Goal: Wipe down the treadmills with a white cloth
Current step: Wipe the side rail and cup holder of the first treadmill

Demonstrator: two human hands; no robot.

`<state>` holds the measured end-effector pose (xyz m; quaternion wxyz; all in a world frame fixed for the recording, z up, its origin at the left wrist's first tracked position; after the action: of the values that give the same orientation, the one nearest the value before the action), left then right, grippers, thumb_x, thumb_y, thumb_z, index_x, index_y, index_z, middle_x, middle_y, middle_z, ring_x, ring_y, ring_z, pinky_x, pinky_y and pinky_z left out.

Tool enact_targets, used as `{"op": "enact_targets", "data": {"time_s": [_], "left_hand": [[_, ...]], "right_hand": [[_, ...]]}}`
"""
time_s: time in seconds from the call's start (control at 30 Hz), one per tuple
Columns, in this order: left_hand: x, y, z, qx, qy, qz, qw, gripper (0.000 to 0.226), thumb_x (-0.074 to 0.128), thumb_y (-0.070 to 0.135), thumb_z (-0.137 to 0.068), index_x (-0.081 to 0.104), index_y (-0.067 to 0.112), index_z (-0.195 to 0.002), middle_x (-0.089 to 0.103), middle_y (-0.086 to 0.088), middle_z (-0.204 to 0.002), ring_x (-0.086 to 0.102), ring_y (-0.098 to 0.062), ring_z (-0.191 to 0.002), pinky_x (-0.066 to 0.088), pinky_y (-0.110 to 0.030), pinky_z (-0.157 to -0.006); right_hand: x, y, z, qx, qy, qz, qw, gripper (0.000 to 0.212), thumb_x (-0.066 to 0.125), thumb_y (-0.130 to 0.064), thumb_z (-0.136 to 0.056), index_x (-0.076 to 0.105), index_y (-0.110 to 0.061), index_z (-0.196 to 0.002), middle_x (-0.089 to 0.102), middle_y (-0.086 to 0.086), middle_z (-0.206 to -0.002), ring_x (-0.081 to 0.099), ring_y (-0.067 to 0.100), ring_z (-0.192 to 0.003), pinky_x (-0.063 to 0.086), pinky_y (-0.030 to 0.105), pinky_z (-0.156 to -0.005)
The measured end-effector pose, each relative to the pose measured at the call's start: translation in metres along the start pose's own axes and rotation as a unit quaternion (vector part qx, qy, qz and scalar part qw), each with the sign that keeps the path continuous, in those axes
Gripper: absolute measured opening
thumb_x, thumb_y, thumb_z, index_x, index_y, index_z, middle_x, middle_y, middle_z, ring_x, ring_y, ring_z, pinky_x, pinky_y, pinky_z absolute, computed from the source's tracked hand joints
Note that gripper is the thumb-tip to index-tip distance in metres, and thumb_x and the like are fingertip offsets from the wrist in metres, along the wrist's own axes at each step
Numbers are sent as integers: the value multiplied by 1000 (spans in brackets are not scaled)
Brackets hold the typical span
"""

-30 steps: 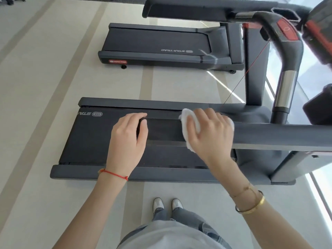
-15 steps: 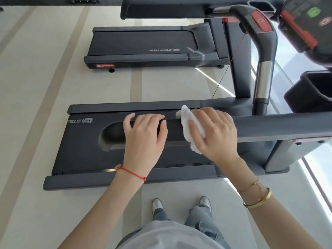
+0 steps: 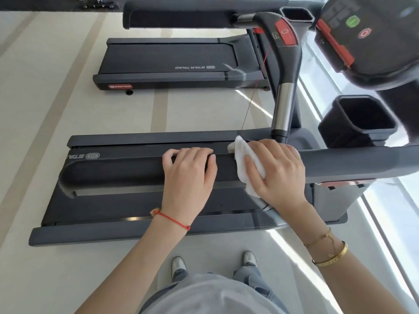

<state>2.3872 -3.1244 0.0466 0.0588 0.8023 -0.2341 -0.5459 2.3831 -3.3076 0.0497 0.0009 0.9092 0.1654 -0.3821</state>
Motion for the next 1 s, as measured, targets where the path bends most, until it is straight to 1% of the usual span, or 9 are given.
{"op": "enact_targets", "data": {"time_s": [0.17,0.33,0.5,0.57,0.7,0.8,0.87,0.93,1.0], "left_hand": [[28,56,-9,-2,0,11,1000,27,43,28,-100,70,22,-99,71,11,-94,64,-14,-88,36,-37,-97],[53,109,-15,1,7,17,1000,26,45,29,-99,70,21,-101,71,10,-93,63,-14,-86,36,-38,-96],[74,152,-18,0,12,18,1000,24,46,28,-99,69,21,-100,70,9,-92,63,-15,-86,35,-36,-95],[80,166,-20,3,9,20,1000,23,47,28,-99,69,21,-100,70,9,-94,63,-15,-87,36,-36,-95],[87,185,-22,-2,10,15,1000,24,47,28,-99,70,20,-101,71,8,-94,63,-15,-89,37,-38,-94],[89,192,-22,-13,16,4,1000,27,44,29,-99,70,21,-99,71,10,-95,63,-14,-89,35,-38,-93],[89,194,-22,-18,24,-1,1000,28,43,29,-99,71,21,-97,71,10,-94,63,-14,-88,35,-38,-93],[91,193,-22,-18,27,-7,999,26,45,28,-99,70,23,-97,71,12,-94,63,-13,-89,35,-38,-96],[92,192,-22,-17,23,-9,1000,24,46,28,-101,69,25,-98,70,13,-95,62,-12,-90,33,-37,-98]], "right_hand": [[-23,66,14,-4,-21,9,1000,19,53,-20,-89,65,-11,-76,59,1,-69,53,25,-62,43,40,-62],[-48,143,30,15,-33,17,999,23,49,-25,-94,67,-12,-86,63,1,-80,55,23,-69,45,39,-69],[-74,206,38,15,-62,-1,998,25,47,-28,-96,67,-15,-91,63,-1,-82,54,20,-68,45,34,-67],[-80,215,35,24,-68,-11,997,23,48,-28,-96,67,-17,-89,62,-2,-79,54,19,-66,43,30,-66],[-72,200,31,61,-55,24,996,28,46,-29,-95,63,-17,-77,58,-1,-71,51,22,-61,42,37,-61],[-61,183,44,-8,-50,7,999,24,50,-29,-96,68,-13,-97,64,6,-93,55,25,-77,44,37,-74],[-63,188,48,-74,-59,-3,995,29,51,-30,-97,67,-11,-111,64,9,-106,58,27,-90,44,37,-83],[-70,208,50,-101,-58,-5,993,30,51,-31,-97,67,-11,-112,64,7,-107,60,26,-91,44,37,-86],[-79,229,50,-64,-56,-9,996,29,48,-31,-98,68,-12,-105,64,4,-99,59,24,-82,45,36,-79]]}}
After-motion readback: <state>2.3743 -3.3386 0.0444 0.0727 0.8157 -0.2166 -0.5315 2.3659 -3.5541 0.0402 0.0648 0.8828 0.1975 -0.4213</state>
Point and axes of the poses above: each hand's wrist, its own z-axis away from the middle knuckle, its own x-axis out of the palm, y = z × x, the point moved 1 cm from there along -z, towards the middle knuckle
